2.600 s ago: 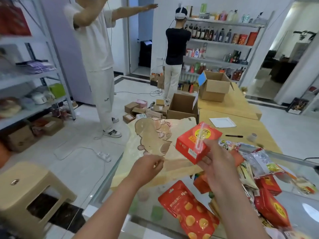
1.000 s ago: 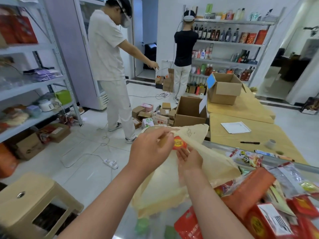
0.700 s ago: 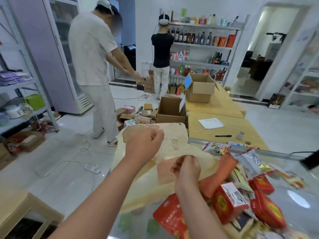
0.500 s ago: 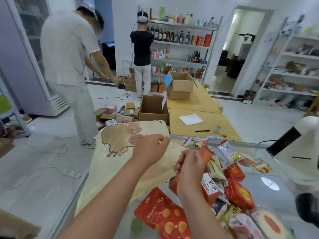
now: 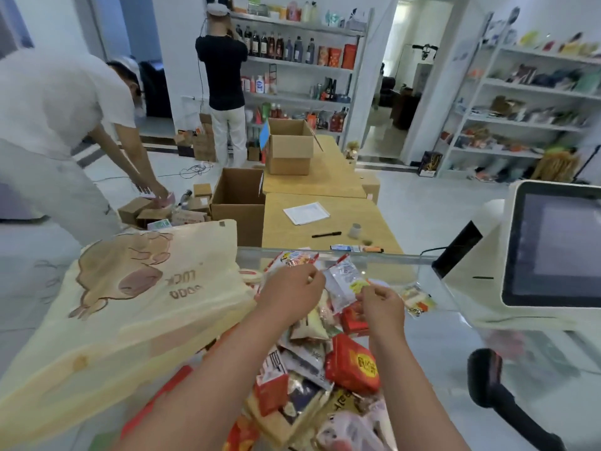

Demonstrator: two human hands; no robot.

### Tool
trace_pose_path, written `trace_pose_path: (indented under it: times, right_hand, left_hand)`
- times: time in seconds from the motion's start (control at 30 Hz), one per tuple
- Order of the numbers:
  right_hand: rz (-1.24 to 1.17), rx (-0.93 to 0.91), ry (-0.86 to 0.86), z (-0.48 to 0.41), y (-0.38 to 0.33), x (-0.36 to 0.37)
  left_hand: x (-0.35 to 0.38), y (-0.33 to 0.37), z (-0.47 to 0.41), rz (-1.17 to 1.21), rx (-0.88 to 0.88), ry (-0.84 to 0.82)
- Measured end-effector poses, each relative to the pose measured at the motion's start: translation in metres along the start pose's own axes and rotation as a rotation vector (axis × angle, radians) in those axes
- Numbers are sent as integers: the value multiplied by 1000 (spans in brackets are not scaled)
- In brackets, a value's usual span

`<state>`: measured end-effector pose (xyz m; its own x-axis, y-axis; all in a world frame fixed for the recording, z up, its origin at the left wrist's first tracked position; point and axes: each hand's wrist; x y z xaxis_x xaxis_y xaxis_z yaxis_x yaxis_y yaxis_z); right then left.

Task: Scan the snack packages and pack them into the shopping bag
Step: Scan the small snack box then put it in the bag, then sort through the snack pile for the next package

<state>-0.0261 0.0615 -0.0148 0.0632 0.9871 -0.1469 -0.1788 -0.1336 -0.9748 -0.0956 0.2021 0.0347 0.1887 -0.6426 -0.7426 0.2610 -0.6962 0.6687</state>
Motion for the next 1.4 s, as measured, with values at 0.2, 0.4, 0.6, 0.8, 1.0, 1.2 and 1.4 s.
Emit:
trace_pose_path:
  times: [0.2, 0.4, 0.6, 0.8, 1.0, 1.2, 1.4]
  right_hand:
    - [42, 193, -247, -69, 47, -12]
    - [77, 204, -290, -97, 73, -4]
    - [81, 193, -266, -82, 40, -9]
    - [-16, 4, -231, -46, -4, -16]
    - [-246, 23, -218, 6, -21, -7]
    - [-161, 55, -302, 24, -6, -11]
    - [-125, -27, -21, 8, -6, -44]
  left_hand:
    - [32, 19, -17, -68, -143, 54]
    - [38, 49, -10, -88, -232, 89]
    - [57, 48, -15, 62, -276, 74]
    - [71, 46, -31, 423, -433, -123]
    - [78, 34, -37, 1314, -500, 98]
    - [72, 28, -36, 1376, -502, 141]
    - [67, 25, -30, 1092, -449, 186]
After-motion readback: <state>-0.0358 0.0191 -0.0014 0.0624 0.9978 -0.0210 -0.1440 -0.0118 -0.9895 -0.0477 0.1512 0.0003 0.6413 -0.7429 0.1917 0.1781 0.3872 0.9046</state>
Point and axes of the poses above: each hand's wrist, its own z-axis away from the middle knuckle, its own x-axis out of the palm, y = z × x, and after that the axes turned 2 degrees about -x, right-handed
